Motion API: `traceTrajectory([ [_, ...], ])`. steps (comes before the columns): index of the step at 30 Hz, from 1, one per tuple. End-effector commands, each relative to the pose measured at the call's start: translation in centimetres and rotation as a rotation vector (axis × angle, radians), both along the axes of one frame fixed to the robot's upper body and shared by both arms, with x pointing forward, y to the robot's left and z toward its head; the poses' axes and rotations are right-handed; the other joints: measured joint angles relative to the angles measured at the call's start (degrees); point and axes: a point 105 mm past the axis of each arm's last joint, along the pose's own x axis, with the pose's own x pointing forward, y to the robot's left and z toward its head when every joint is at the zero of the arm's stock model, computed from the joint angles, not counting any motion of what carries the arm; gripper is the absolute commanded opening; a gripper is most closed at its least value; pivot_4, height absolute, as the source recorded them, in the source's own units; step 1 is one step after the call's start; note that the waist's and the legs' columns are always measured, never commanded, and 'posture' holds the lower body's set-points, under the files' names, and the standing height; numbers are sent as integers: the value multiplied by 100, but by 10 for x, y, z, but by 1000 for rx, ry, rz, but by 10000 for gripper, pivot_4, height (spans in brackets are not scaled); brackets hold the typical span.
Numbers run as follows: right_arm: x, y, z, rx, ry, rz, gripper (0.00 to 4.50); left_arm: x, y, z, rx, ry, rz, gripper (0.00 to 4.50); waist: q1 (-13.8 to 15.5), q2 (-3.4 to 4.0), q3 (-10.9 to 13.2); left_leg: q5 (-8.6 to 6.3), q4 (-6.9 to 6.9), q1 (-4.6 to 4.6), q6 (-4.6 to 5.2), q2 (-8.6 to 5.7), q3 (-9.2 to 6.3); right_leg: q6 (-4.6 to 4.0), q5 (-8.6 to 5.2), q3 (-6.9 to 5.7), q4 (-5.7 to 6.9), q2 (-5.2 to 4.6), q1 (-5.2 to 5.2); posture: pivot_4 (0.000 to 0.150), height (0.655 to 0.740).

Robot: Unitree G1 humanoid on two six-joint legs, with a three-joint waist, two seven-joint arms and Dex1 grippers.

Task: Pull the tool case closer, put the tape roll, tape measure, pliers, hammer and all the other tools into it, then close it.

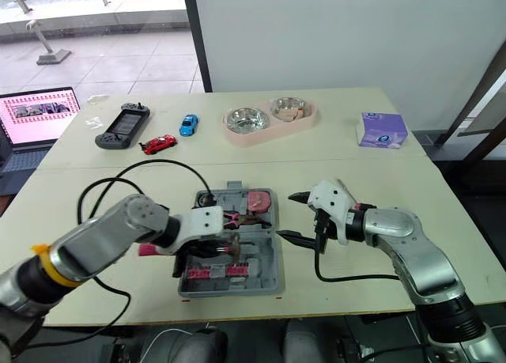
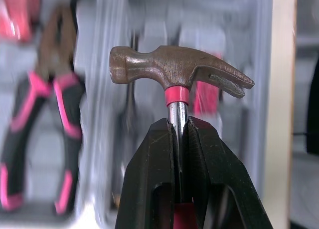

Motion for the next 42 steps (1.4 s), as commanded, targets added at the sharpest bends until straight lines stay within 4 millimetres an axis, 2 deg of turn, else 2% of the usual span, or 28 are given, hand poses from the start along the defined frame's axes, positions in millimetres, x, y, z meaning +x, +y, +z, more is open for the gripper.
traceTrajectory([
  [1,-3,-2,10,-2,-44,0,45000,-1,-11,5,-9,-24,-23,455,-20,-1,1,0,0,1,0,1,0,0,0,0,0,0,0,1500,7360],
  [5,-4,-2,8,-7,-38,-1,45000,3,-27,-7,-20,-26,-26,455,-3,0,1,0,1,4,0,0,-1,0,0,0,4,0,1,1500,7360],
  [16,-8,2,10,0,-30,1,45000,20,-37,-25,-19,-54,-13,455,5,0,1,0,5,4,0,0,-2,0,0,0,4,0,2,1500,7360],
  [32,-10,-1,9,-1,-27,-8,45000,20,-40,-31,-36,-55,-55,455,-2,2,-1,0,7,6,0,-1,-1,1,0,1,7,0,3,1500,7360],
  [38,-11,3,11,16,-28,1,45000,22,-37,-17,-47,-116,-86,27493,-2,2,-1,0,7,6,0,-1,-1,1,0,1,7,0,3,1500,7360],
  [42,-11,3,12,16,-28,4,45000,23,-31,5,-79,-159,-91,27493,-1,2,0,0,7,5,0,-1,-1,1,0,1,8,0,3,1500,7360],
])
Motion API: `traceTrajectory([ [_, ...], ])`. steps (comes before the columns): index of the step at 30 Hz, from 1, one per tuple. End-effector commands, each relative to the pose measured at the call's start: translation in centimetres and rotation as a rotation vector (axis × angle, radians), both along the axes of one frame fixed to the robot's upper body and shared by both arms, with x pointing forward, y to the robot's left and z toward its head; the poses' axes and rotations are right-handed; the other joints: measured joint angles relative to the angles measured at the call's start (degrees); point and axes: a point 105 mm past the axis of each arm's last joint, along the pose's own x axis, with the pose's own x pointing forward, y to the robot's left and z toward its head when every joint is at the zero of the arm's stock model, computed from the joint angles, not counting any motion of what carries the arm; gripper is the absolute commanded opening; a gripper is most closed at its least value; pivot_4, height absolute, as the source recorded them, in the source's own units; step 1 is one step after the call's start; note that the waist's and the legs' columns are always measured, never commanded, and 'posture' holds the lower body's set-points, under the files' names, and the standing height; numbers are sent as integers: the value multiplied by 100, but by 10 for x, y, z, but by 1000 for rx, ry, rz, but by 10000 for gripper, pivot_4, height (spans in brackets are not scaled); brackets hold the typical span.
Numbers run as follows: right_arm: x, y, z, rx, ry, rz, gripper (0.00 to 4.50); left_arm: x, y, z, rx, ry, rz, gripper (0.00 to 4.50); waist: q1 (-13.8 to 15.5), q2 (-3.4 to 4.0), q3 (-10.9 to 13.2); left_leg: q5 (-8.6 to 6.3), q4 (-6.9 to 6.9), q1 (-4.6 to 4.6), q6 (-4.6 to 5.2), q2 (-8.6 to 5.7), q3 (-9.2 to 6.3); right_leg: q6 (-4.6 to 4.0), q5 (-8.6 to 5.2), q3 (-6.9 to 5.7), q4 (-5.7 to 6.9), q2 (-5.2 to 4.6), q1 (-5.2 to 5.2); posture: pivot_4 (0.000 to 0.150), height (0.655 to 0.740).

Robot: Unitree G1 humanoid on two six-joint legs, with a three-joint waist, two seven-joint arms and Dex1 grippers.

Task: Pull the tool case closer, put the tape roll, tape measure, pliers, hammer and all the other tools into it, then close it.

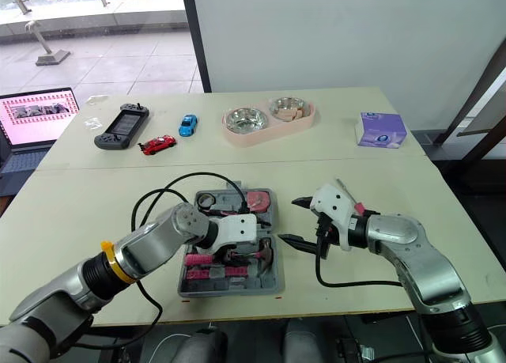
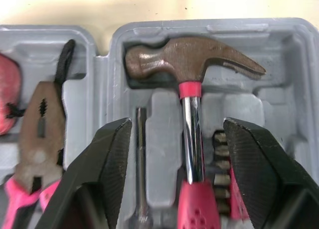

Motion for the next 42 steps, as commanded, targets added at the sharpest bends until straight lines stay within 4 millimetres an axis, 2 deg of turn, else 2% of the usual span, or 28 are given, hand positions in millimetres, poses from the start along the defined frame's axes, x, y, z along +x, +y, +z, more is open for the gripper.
traceTrajectory([
  [1,-1,2,15,10,-56,18,45000,3,2,35,-73,-87,-13,27493,1,0,0,0,0,0,0,0,0,0,0,0,0,0,0,1500,7360],
  [5,0,3,17,10,-62,18,45000,7,20,48,-122,-91,32,27493,-11,1,0,0,0,1,0,0,0,0,0,0,0,0,0,1500,7360],
  [10,2,4,19,19,-68,4,45000,4,38,61,-323,-15,108,27493,-12,2,-1,0,0,2,0,1,0,0,0,0,2,0,0,1500,7360],
  [13,2,6,18,24,-68,-1,45000,-3,57,49,-380,48,159,27493,-14,2,-1,0,0,3,0,1,0,0,0,0,1,-1,0,1500,7360],
  [16,1,8,18,29,-61,5,45000,-9,64,39,-456,93,200,27493,0,3,-1,0,-2,4,0,2,0,-1,0,0,2,-1,0,1500,7360],
  [17,0,8,17,30,-57,8,45000,-12,65,36,-479,110,204,22420,2,3,-1,0,-1,3,0,1,0,-1,0,0,1,-1,0,1500,7360],
  [18,0,9,17,30,-54,11,45000,-17,66,32,-488,123,199,19441,5,2,-1,0,0,2,0,1,0,-1,0,0,0,-1,0,1500,7360],
  [21,1,9,17,26,-52,14,45000,-20,68,19,-503,119,206,4015,13,2,-2,0,-1,1,0,1,0,-1,0,0,-1,-2,0,1500,7360],
  [22,1,9,18,26,-52,16,45000,-21,67,16,-522,114,198,121,13,3,-2,0,-1,2,0,1,0,-1,1,0,-1,-2,0,1500,7360],
  [26,4,11,18,27,-50,16,45000,-19,61,2,-548,76,191,121,8,4,-2,0,-1,4,0,1,1,-2,1,0,-1,-2,0,1500,7360],
  [32,2,14,19,24,-41,26,45000,-22,47,-13,-565,135,162,121,9,4,-2,0,-1,4,0,1,2,-2,1,0,-1,-2,0,1500,7360],
  [37,3,11,21,20,-44,17,45000,-24,52,-30,-484,152,142,121,0,5,-3,0,-1,5,0,1,2,-2,1,0,0,-2,0,1500,7360],
  [42,1,12,20,22,-38,13,45000,-15,53,-30,-476,103,143,121,10,5,-3,0,-1,4,0,1,2,-2,1,0,-1,-2,0,1500,7360],
])
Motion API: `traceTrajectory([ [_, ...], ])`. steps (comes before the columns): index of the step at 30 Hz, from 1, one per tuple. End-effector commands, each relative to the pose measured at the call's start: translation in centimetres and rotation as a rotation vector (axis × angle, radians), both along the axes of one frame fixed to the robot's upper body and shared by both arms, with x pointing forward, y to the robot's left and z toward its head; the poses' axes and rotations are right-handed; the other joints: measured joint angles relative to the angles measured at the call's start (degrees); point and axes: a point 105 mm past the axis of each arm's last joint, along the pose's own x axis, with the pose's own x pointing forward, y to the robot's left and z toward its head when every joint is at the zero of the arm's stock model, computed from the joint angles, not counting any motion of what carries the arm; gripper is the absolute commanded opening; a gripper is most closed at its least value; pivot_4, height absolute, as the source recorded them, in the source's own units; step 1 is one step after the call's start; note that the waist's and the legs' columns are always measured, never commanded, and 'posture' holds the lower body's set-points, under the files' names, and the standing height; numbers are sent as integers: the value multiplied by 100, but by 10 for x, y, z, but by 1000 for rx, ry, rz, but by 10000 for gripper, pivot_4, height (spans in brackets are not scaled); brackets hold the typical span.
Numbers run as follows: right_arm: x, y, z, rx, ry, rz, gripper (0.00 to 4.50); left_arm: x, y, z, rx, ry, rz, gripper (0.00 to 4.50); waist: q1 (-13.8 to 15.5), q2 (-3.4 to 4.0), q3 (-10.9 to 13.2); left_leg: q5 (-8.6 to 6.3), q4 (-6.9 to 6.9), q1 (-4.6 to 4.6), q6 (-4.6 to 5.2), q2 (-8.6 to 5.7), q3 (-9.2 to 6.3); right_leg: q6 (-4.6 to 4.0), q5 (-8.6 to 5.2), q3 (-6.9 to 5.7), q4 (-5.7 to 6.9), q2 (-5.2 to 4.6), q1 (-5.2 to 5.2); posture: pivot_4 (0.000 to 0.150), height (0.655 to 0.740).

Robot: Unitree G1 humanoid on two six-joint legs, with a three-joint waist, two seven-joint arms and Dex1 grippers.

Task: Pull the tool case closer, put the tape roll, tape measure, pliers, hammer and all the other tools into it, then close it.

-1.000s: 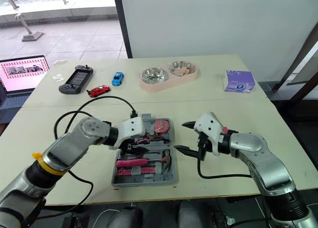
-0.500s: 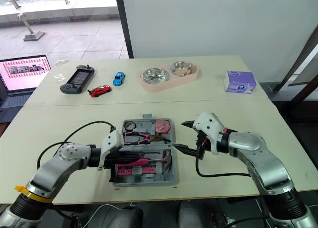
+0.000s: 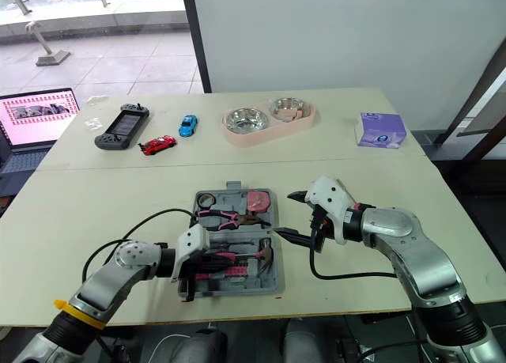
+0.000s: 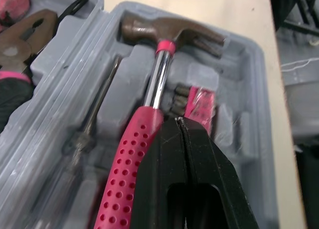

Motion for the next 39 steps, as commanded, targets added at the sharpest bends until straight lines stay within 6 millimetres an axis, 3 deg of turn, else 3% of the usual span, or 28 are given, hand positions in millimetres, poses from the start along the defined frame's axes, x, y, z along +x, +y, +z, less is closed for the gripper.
traceTrajectory([
  [1,-6,6,13,11,-50,31,45000,8,-4,11,-16,-65,-10,121,1,0,0,0,0,0,0,0,0,0,0,0,0,0,0,1500,7360],
  [10,-8,6,12,11,-34,28,45000,10,-9,28,-87,-46,-18,121,-8,0,0,0,0,1,0,0,0,0,0,0,1,0,0,1500,7360],
  [21,-9,5,14,8,-31,16,45000,12,-1,-10,35,-21,11,121,4,4,-3,0,0,1,0,0,0,0,0,0,0,0,1,1500,7360],
  [39,-11,-1,15,-23,-9,10,45000,-16,13,-78,203,116,-10,121,5,78,-140,-13,-7,61,23,-1,2,10,-8,0,-12,-1,69,1500,7360],
])
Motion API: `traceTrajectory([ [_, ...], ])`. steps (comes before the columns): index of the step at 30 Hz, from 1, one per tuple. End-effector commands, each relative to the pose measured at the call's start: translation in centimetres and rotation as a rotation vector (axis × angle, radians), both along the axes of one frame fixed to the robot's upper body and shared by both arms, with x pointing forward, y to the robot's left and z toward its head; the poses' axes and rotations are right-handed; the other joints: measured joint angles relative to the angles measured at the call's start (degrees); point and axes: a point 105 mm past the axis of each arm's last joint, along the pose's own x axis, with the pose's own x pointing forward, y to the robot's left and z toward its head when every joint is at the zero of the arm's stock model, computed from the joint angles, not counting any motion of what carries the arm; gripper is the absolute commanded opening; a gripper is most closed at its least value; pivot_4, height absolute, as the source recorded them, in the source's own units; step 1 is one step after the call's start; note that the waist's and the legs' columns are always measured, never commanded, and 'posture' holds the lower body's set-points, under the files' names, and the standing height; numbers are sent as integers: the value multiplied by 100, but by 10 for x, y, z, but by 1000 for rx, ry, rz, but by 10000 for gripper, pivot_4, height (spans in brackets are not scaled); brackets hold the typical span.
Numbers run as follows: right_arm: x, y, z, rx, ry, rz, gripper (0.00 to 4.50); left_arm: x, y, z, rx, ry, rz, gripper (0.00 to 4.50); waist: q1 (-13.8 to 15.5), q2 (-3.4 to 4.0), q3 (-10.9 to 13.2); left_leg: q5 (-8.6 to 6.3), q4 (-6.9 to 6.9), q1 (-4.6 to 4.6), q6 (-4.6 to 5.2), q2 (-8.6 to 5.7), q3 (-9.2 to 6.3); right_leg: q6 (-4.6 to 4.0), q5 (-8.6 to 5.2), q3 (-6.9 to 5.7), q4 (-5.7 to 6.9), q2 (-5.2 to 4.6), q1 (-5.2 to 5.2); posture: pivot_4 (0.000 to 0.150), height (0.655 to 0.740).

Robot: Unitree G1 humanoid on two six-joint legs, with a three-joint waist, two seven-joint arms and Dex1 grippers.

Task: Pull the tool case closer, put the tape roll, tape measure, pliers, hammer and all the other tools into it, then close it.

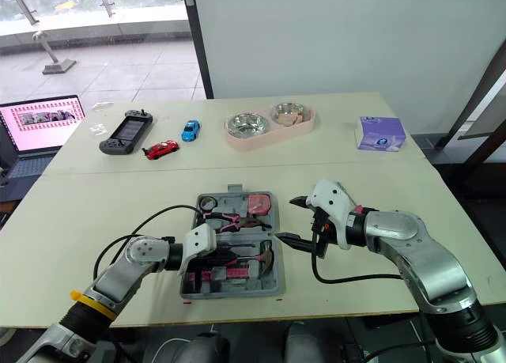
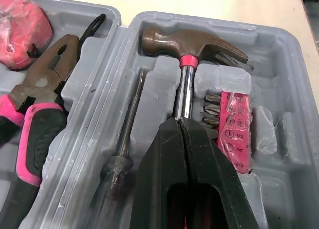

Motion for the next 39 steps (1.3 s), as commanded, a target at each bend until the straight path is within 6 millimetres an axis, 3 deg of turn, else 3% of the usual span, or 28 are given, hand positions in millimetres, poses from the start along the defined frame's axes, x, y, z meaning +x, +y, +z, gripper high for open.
traceTrajectory([
  [1,-1,1,14,-1,-58,22,45000,-27,20,-62,167,199,28,121,0,9,-12,-10,-7,39,18,0,0,7,-8,0,-9,0,43,1500,7360],
  [7,0,2,14,-3,-62,27,45000,-26,21,-66,150,229,48,121,-2,42,-63,-32,-8,53,54,-1,-1,36,-61,0,-13,0,96,1500,7360],
  [10,0,3,14,-1,-62,34,45000,-19,14,-54,67,216,64,121,6,60,-80,-32,-7,54,54,-5,-2,34,-55,0,-13,-4,100,1500,7360],
  [16,0,1,16,21,-63,50,45000,5,15,20,-112,88,79,121,-36,23,-51,-31,-1,42,53,-6,-6,19,-44,-1,0,-5,44,1500,7360],
  [19,2,-1,19,33,-69,57,45000,4,22,56,-165,30,69,121,-45,1,-14,-31,-5,31,53,-1,-8,15,-42,-1,7,0,23,1500,7360],
  [22,7,-6,19,27,-82,56,45000,-2,34,106,-310,-7,77,121,-20,-13,29,-31,-3,28,52,-2,-7,12,-41,0,6,-1,24,1500,7360],
  [24,13,-15,17,-3,-112,44,45000,-9,54,134,-376,-49,116,121,-21,-26,46,-31,-4,27,52,-1,-8,12,-41,-1,4,-1,23,1500,7360],
  [26,18,-24,17,-16,-145,25,45000,-15,75,143,-370,-73,176,121,-46,-24,52,-31,-8,27,52,-1,-6,12,-41,-1,-1,-2,23,1500,7360],
  [31,31,-68,16,-67,-251,-120,45000,-26,149,124,-255,-115,419,121,-20,-15,81,-32,-14,27,52,-1,2,-4,-50,1,-2,-3,18,1500,7360],
  [34,23,-105,6,-88,-223,-205,45000,-45,194,104,-139,-109,522,121,9,-28,90,-32,-10,25,52,-1,2,-13,-54,0,-2,-3,20,1500,7360],
  [37,20,-144,0,-128,-155,-338,45000,-54,224,113,-243,-136,704,121,7,-30,103,-32,-9,17,52,-5,4,-16,-56,0,-11,-8,21,1500,7360],
  [39,22,-173,6,-124,-172,-465,45000,-68,241,113,-198,-185,769,121,-7,-38,108,-32,-4,16,52,-5,7,-20,-54,1,-12,-12,22,1500,7360],
])
